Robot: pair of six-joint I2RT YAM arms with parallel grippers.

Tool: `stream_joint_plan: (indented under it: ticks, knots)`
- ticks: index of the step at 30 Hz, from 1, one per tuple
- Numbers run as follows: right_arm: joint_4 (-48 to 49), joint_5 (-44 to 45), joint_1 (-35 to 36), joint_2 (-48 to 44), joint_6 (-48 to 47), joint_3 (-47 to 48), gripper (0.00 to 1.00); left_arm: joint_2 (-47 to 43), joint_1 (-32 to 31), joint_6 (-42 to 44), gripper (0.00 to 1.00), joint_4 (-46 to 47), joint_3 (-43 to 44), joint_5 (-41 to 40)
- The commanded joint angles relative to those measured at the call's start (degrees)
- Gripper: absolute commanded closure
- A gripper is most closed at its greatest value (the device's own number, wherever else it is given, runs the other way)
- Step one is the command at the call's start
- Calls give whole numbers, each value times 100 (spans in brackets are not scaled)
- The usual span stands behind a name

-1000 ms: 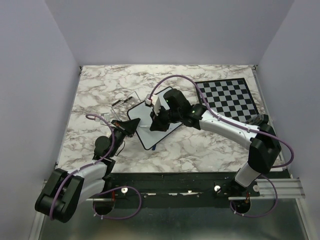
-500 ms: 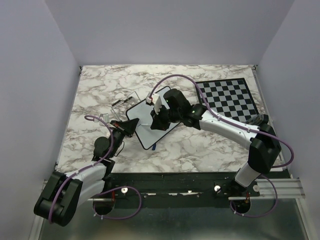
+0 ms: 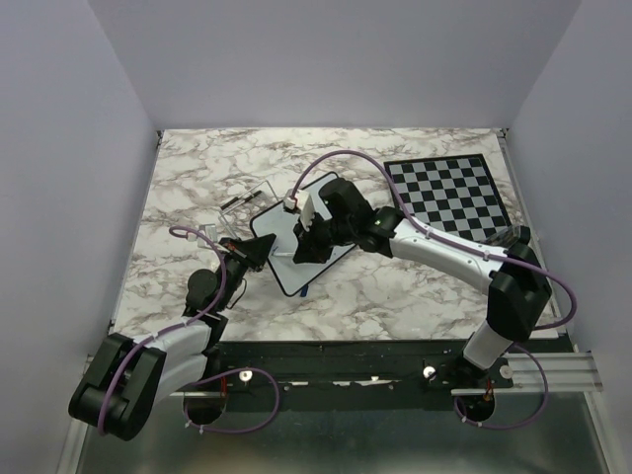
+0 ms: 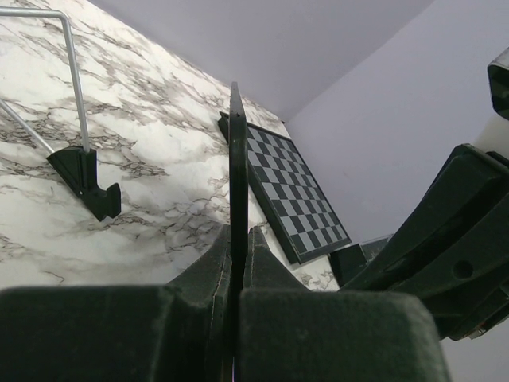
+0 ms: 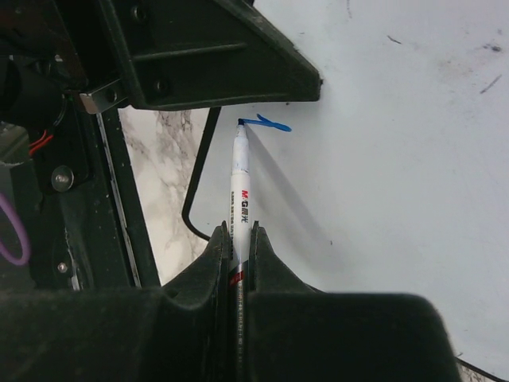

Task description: Write a sentence on the whiteboard

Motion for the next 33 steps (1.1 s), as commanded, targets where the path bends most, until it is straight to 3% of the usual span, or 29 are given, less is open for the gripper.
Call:
stream_joint_plan:
  ticks: [1, 15, 24, 33]
  knots:
    - [-86, -269, 98, 203, -160, 188, 100, -114, -52, -169, 100, 1129, -439, 114]
    - [-464, 143, 98, 203, -424, -40, 99, -853, -52, 103, 100, 312, -395, 17]
    - [-464, 741, -51, 203, -301, 47, 99, -835, -52, 138, 100, 320, -404, 61]
    - [-446, 540, -262, -112, -371, 285, 100, -616, -52, 507, 100, 355, -395, 281]
